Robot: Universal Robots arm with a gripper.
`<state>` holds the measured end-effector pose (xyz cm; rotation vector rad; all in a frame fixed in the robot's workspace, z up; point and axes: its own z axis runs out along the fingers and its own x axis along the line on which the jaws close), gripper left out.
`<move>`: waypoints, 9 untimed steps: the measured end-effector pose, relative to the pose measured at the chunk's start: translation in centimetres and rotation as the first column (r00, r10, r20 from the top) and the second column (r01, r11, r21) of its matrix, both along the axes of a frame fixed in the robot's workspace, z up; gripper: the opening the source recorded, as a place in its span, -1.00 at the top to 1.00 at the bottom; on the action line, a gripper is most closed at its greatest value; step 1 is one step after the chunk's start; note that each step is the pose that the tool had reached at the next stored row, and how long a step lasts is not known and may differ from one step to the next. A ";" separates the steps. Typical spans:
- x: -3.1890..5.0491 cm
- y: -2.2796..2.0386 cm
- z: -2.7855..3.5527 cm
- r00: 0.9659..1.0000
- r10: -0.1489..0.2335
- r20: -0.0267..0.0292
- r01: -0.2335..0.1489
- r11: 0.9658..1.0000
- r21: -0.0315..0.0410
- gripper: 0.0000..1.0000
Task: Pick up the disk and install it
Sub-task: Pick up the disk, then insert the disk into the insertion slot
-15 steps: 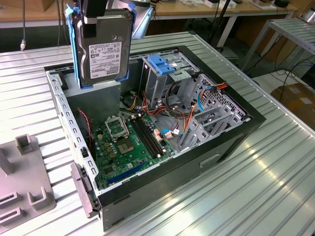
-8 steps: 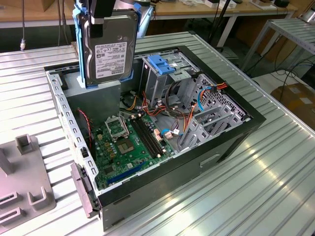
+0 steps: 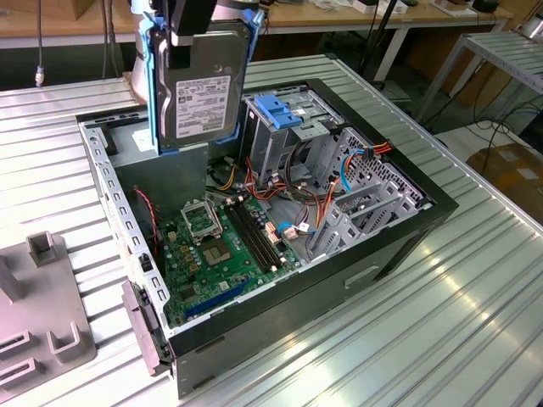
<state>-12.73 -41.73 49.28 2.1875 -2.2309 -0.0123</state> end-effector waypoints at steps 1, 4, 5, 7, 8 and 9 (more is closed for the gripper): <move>0.25 -0.07 -0.01 1.000 0.000 0.000 0.000 1.000 0.000 0.25; 1.31 -0.39 -0.07 1.000 0.000 0.000 0.000 1.000 0.000 0.25; 1.49 -0.45 -0.08 1.000 0.000 0.000 0.000 1.000 0.000 0.25; 1.69 -0.52 -0.10 1.000 0.000 0.000 0.000 1.000 0.000 0.25; 1.70 -0.52 -0.10 1.000 0.000 0.000 0.000 1.000 0.000 0.25; 1.73 -0.52 -0.10 1.000 0.000 0.000 0.000 1.000 0.000 0.25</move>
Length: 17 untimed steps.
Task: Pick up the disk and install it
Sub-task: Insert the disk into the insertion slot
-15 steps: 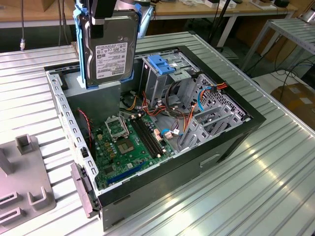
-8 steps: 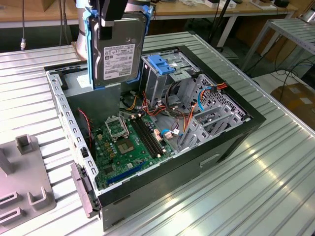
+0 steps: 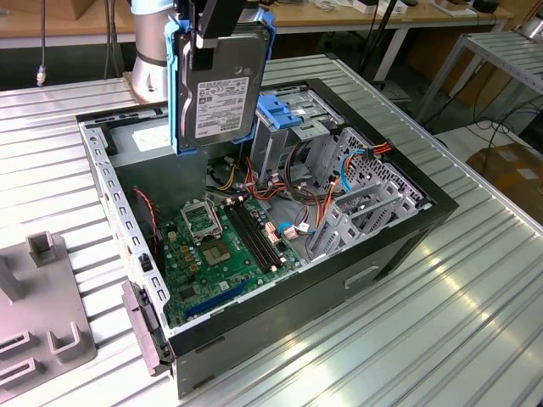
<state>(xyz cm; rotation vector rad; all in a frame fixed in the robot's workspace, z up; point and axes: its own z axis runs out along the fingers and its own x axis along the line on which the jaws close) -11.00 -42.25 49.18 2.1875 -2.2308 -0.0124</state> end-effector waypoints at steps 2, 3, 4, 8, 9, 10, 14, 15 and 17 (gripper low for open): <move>0.02 0.00 0.00 1.000 0.000 0.000 0.000 1.000 0.000 0.25; 0.02 0.00 0.00 1.000 0.000 0.000 0.000 1.000 0.000 0.25; 0.02 0.00 0.00 1.000 0.000 0.000 0.000 1.000 0.000 0.25; 0.03 -0.01 0.00 1.000 0.000 0.000 0.000 1.000 0.000 0.25; 0.03 -0.03 0.00 1.000 0.000 0.000 0.000 1.000 0.000 0.25; 0.03 -0.08 0.00 1.000 0.000 0.000 0.000 1.000 0.000 0.25; 0.03 -0.39 0.00 1.000 0.000 0.000 0.000 1.000 0.000 0.25; 0.03 -0.51 0.00 1.000 0.000 0.000 0.000 1.000 0.000 0.25; 0.03 -0.66 0.00 1.000 0.000 0.000 0.000 1.000 0.000 0.25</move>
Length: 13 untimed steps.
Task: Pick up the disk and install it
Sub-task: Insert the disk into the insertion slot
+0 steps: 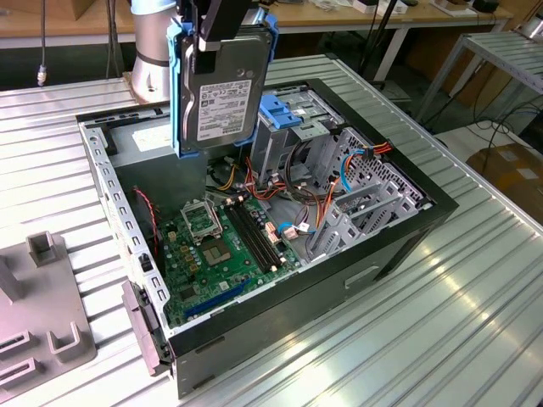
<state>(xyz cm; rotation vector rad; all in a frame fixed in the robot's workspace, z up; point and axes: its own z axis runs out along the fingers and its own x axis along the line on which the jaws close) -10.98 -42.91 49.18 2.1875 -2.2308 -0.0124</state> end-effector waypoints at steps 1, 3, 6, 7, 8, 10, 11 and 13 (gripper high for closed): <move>0.00 -0.07 0.00 1.000 0.000 0.000 0.000 1.000 0.000 0.25; 0.00 -0.24 0.00 1.000 0.000 0.000 0.000 1.000 0.000 0.25; 0.00 -0.49 0.00 1.000 0.000 0.000 0.000 1.000 0.000 0.25; 0.00 -0.58 0.00 1.000 0.000 0.000 0.000 1.000 0.000 0.25; 0.00 -0.70 0.00 1.000 0.000 0.000 0.000 1.000 0.000 0.25; 0.00 -0.89 0.00 1.000 0.000 0.000 0.000 1.000 0.000 0.25; 0.00 -0.98 0.00 1.000 0.000 0.000 0.000 1.000 0.000 0.25; 0.00 -1.21 0.00 1.000 0.000 0.000 0.000 1.000 0.000 0.25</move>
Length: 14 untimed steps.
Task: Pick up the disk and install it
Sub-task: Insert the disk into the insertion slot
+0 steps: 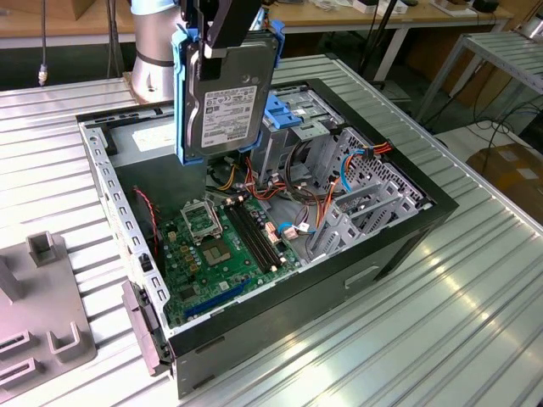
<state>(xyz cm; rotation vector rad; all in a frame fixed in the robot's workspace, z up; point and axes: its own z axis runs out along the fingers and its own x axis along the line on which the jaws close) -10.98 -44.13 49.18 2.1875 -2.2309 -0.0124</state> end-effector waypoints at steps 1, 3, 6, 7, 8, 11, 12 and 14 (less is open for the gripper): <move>0.00 -0.09 0.00 1.000 0.000 0.000 0.000 1.000 0.000 0.25; 0.00 -0.32 0.00 1.000 0.000 0.000 0.000 1.000 0.000 0.25; 0.00 -0.67 0.00 1.000 0.000 0.000 0.000 1.000 0.000 0.25; 0.00 -0.82 0.00 1.000 0.000 0.000 0.000 1.000 0.000 0.25; 0.00 -0.95 0.00 1.000 0.000 0.000 0.000 1.000 0.000 0.25; 0.00 -1.16 0.00 1.000 0.000 0.000 0.000 1.000 0.000 0.25; 0.00 -1.23 0.00 1.000 0.000 0.000 0.000 1.000 0.000 0.25; 0.00 -1.38 0.00 1.000 0.000 0.000 0.000 1.000 0.000 0.25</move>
